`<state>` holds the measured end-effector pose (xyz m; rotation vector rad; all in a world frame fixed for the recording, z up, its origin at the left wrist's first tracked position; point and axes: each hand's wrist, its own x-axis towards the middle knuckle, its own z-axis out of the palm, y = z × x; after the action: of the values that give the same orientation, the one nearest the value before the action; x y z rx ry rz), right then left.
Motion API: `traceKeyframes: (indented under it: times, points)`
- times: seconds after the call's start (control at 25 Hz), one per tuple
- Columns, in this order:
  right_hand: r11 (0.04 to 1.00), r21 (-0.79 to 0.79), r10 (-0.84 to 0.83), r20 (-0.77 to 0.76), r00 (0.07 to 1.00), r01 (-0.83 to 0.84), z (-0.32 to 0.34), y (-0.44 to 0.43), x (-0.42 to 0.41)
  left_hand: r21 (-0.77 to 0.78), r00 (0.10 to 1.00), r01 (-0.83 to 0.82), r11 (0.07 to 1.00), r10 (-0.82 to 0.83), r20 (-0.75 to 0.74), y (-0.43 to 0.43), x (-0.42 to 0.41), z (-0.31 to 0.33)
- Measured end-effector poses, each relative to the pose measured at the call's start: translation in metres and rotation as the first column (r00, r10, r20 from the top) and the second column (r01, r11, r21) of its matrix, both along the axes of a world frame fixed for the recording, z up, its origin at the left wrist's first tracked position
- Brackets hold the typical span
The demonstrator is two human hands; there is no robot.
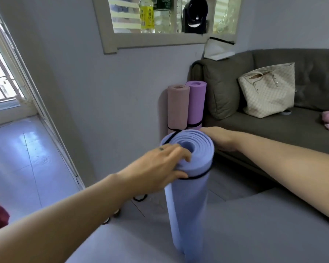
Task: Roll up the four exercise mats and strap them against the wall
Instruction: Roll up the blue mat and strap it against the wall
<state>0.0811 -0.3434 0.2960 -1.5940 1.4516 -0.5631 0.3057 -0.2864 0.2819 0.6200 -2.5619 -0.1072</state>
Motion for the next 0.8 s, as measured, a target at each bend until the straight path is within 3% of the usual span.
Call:
traceKeyframes:
  times: [0.08, 0.16, 0.28, 0.32, 0.48, 0.64, 0.72, 0.8]
  points:
    - [0.951, -0.256, 0.080, -0.330, 0.940, -0.171, -0.014, 0.008, -0.012, 0.060, 0.996, -0.090, 0.994, 0.091, -0.004, -0.010, 0.011, -0.001]
    - [0.845, -0.426, 0.049, -0.540, 0.840, -0.323, -0.031, 0.018, -0.030, 0.075, 0.995, -0.101, 0.992, 0.102, -0.008, -0.015, 0.013, -0.004]
    - [0.502, -0.585, -0.051, -0.756, 0.653, -0.637, -0.068, 0.049, -0.045, 0.135, 0.988, -0.149, 0.980, 0.152, -0.016, -0.021, 0.010, 0.000]
    - [0.481, -0.578, -0.018, -0.758, 0.651, -0.660, -0.083, 0.063, -0.045, 0.146, 0.988, -0.153, 0.977, 0.155, -0.004, -0.022, 0.006, 0.002]
    - [0.543, -0.678, -0.116, -0.645, 0.755, -0.495, -0.118, 0.102, -0.016, 0.148, 0.988, -0.147, 0.978, 0.140, 0.059, -0.024, -0.017, 0.009]
    - [0.521, -0.725, -0.189, -0.613, 0.768, -0.450, -0.114, 0.111, 0.032, 0.148, 0.978, -0.182, 0.972, 0.163, 0.133, -0.031, -0.032, 0.015]
    - [0.567, -0.696, -0.164, -0.619, 0.768, -0.440, -0.119, 0.115, 0.034, 0.137, 0.970, -0.201, 0.970, 0.177, 0.168, -0.032, -0.029, 0.015]
    - [0.598, -0.688, -0.072, -0.557, 0.827, -0.411, -0.119, 0.113, 0.014, 0.156, 0.968, -0.200, 0.967, 0.170, 0.187, -0.031, -0.023, 0.018]
